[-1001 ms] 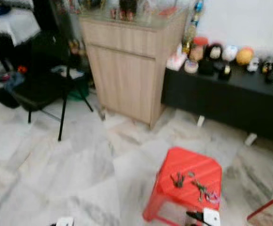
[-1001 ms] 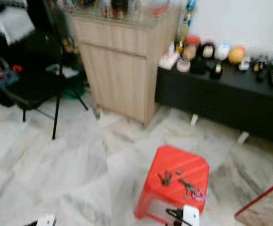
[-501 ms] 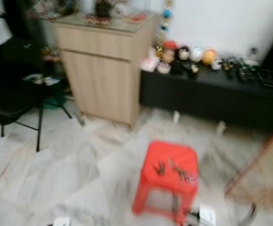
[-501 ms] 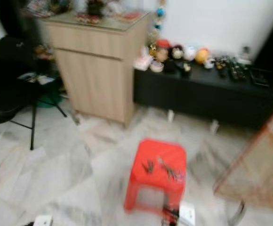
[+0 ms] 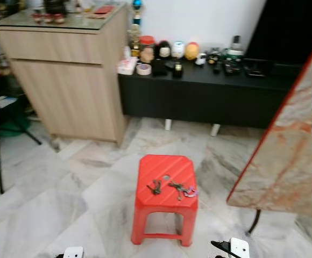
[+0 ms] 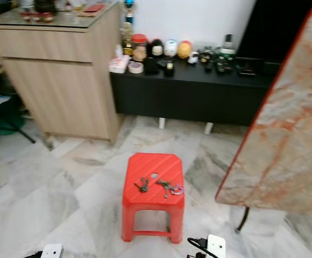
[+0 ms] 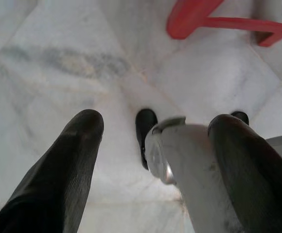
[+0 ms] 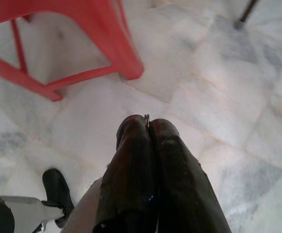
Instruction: Hang keys on a hook
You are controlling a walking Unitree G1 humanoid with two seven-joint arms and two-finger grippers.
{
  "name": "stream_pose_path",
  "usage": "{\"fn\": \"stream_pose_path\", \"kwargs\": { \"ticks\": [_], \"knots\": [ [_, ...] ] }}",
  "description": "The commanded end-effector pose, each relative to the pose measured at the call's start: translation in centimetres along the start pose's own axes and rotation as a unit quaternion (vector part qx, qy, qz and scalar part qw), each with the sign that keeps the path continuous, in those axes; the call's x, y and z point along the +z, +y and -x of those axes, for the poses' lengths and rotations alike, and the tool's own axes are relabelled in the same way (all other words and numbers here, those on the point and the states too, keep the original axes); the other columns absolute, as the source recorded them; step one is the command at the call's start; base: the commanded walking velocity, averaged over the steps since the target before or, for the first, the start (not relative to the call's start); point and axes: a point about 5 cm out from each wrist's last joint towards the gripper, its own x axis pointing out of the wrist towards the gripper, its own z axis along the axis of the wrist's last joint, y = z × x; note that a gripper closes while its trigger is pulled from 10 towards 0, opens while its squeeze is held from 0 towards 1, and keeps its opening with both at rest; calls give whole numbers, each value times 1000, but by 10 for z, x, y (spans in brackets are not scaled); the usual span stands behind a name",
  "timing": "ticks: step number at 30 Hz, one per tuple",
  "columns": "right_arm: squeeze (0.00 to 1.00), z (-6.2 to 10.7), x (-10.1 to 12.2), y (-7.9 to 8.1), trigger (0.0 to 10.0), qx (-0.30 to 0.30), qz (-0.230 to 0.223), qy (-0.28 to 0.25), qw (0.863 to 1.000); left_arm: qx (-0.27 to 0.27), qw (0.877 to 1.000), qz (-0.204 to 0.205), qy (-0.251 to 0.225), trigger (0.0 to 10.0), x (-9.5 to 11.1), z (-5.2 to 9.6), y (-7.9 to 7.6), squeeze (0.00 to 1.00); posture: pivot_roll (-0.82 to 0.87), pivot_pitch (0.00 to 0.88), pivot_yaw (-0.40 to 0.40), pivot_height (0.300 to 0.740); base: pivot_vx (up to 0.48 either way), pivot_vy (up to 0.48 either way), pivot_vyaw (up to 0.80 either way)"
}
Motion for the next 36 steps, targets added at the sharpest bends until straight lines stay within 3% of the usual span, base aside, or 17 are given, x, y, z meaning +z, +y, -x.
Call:
{"fn": "stream_pose_path", "kwargs": {
  "ticks": [1,6,14,36],
  "knots": [
    [0,0,-2,-1,10000,-4,-1,3,1000,1,1000,-16,5,10000,-3,0,0,0,13,0,-38,740,0,0,-800],
    [0,0,-1,-1,10000,-6,-4,-4,1000,6,1000,-24,0,10000,-2,1,1,0,15,0,-38,740,0,0,-480],
    [0,1,-1,-1,10000,-6,-11,-11,1000,-1,1000,-27,-11,10000,12,-4,-11,0,11,0,-37,740,0,-337,0],
    [0,1,4,-1,10000,1,-17,-33,999,-1,1000,-25,-13,10000,14,-5,-12,0,8,0,-44,740,0,-314,0]
  ]
}}
